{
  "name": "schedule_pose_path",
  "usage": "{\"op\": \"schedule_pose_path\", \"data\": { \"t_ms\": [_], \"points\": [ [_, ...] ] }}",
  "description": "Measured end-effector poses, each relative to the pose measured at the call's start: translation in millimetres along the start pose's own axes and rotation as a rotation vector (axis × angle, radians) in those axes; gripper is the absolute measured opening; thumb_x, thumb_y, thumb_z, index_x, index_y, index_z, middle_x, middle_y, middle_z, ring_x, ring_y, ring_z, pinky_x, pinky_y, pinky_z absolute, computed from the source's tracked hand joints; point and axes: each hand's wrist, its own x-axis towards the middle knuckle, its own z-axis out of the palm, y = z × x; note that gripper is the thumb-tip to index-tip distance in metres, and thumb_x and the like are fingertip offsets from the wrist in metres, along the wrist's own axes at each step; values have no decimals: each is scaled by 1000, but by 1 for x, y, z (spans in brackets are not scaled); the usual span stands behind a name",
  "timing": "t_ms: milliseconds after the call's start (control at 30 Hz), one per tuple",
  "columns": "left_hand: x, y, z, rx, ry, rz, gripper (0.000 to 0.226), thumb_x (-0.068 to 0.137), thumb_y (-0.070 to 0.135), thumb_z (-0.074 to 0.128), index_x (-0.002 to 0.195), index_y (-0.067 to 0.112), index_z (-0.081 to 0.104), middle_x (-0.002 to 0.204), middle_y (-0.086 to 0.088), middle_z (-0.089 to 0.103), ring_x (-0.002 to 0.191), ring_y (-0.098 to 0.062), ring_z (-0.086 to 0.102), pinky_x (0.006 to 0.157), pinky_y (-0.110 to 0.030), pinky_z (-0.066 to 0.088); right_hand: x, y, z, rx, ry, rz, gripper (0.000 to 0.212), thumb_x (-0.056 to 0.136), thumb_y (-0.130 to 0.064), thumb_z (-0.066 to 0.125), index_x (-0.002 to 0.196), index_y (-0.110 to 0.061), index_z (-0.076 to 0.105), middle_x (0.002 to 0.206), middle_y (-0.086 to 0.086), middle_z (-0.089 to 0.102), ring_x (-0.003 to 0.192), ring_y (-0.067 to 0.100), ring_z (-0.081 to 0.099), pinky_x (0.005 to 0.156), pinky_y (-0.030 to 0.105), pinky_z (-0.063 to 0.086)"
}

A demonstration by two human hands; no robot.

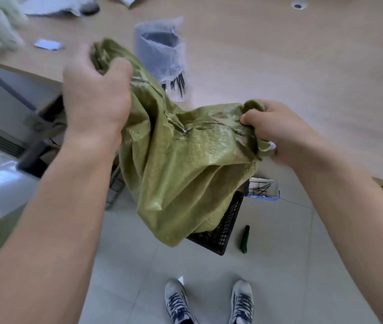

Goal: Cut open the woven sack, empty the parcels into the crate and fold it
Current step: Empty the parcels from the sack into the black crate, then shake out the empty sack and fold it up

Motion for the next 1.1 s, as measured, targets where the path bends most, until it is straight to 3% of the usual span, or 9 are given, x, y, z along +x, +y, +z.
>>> {"op": "schedule_pose_path", "data": {
  "t_ms": [100,167,267,333,400,667,800,933,1100],
  "points": [
    [0,17,-12,-104,52,70,16,75,26,63,67,39,56,70,8,58,67,-24,61,60,-43,56,-7,-13,-9,-6,-29,-3,23,78,-17,57,93,0,60,84,20,62,77,29,61,72,42,49],
    [1,24,-18,-111,67,121,15,78,28,61,72,41,55,74,10,59,73,-25,64,67,-51,58,-12,-22,-16,50,-2,-29,9,85,-12,58,90,-7,64,86,18,66,79,28,65,76,43,55],
    [8,20,-9,88,-49,66,3,79,26,54,80,29,53,72,14,53,67,-10,50,75,-35,50,-4,-24,-20,24,9,72,14,91,-6,51,85,-15,60,92,16,61,82,25,62,78,42,54],
    [0,12,-11,210,-94,26,17,80,26,54,93,18,61,78,9,58,73,-13,52,74,-30,45,-11,-26,-21,-84,-36,119,11,93,-8,50,90,-13,58,87,13,60,77,24,59,70,33,49],
    [-6,13,-19,222,-107,49,24,80,26,54,99,14,62,78,8,57,74,-15,51,73,-29,43,-17,-28,-29,-131,-56,101,8,92,-10,52,89,-13,59,86,13,60,77,24,58,70,34,45],
    [0,69,-46,34,-98,-36,7,76,27,57,80,33,55,77,11,56,76,-14,54,79,-39,53,-46,-65,-46,-55,-76,89,26,78,-19,56,98,-3,60,91,17,59,81,27,58,71,41,45],
    [-7,87,-51,-76,-165,-110,25,72,30,64,97,34,57,93,7,64,84,-13,62,87,-47,58,-64,-77,-57,-55,-103,58,4,91,-12,56,93,-10,59,91,17,60,81,26,58,72,39,45],
    [-14,95,-60,-146,-155,-148,26,76,27,69,94,37,52,92,10,61,83,-8,61,87,-41,57,-82,-85,-73,-23,-121,69,8,94,-8,55,100,-10,59,94,16,58,84,25,56,66,34,43],
    [-15,109,-75,-295,-99,-236,28,84,20,72,103,29,53,97,5,62,85,-11,64,80,-36,57,-107,-91,-96,78,-88,71,14,98,-8,52,110,-9,60,101,15,64,82,24,64,63,31,55]
  ]
}}
